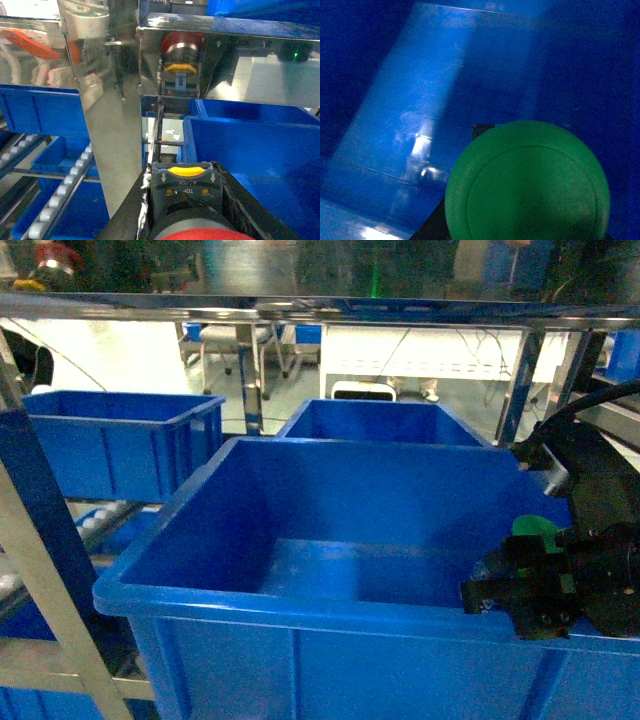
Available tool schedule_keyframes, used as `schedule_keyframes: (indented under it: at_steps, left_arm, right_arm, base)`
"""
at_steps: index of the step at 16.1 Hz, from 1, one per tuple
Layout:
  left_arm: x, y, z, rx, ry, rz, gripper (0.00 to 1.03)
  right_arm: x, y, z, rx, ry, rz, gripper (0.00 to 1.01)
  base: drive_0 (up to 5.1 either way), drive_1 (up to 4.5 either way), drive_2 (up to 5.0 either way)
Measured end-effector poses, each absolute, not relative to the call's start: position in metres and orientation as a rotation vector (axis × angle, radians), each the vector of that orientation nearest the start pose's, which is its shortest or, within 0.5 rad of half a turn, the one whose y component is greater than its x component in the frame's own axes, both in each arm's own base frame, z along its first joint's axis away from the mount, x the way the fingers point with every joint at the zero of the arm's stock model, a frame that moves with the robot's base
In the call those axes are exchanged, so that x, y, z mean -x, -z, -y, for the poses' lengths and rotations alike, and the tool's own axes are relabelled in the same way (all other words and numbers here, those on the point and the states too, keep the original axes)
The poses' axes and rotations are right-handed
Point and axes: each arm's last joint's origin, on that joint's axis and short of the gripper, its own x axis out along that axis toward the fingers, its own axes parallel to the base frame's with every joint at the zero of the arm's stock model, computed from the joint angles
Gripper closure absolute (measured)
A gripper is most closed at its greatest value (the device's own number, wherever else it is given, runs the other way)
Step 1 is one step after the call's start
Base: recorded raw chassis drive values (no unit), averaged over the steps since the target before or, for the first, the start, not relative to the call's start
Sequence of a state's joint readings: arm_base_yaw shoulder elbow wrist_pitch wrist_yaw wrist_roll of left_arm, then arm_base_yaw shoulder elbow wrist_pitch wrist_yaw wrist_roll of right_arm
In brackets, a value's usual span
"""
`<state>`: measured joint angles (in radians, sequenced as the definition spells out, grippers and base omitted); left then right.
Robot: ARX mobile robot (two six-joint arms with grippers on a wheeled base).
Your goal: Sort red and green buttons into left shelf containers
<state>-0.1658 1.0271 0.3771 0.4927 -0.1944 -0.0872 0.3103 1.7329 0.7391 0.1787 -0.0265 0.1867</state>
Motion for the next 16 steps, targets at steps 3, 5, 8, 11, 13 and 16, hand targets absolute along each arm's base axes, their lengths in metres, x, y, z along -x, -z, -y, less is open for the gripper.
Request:
schedule_keyframes:
  at_steps: [3, 5, 8, 11, 13, 16]
  left_arm:
    - [-0.208, -0.214, 0.029, 0.059, -0.035, -0.154, 0.75]
    - [-0.208, -0.214, 0.029, 0.059, -0.035, -0.154, 0.75]
    - [-0.208, -0.214, 0.029, 0.059, -0.035, -0.154, 0.75]
    - [-0.208, -0.214, 0.029, 0.059, -0.035, -0.154, 0.75]
    - [-0.208, -0.214, 0.029, 0.059, -0.035, -0.154, 0.75]
    - [-0.208, -0.214, 0.029, 0.059, -0.035, -0.154, 0.75]
  right_arm:
    - [-0.296, -0.122, -0.105, -0.085, -0.218, -0.831, 0.68]
    - [-0.296, -0.123, -0.106, -0.084, -0.204, -0.811, 0.48]
    - [-0.292, -0.122, -0.103, -0.063, -0.166, -0.755, 0.17]
    - [-0.278, -0.138, -0.098, -0.025, -0.129, -0.573, 0.04]
    - [-0.254, -0.151, -0.089, -0.010, -0.097, -0.468, 0.03]
    - [-0.209, -0.145, -0.074, 0.037, -0.080, -0.425, 0.03]
  base:
    - [0.0, 0.00, 0.0]
    - [0.0, 0.00, 0.0]
    - [0.0, 0.00, 0.0]
    - [0.0, 0.00, 0.0]
    - [0.0, 0.00, 0.0]
    - [0.0, 0.00, 0.0]
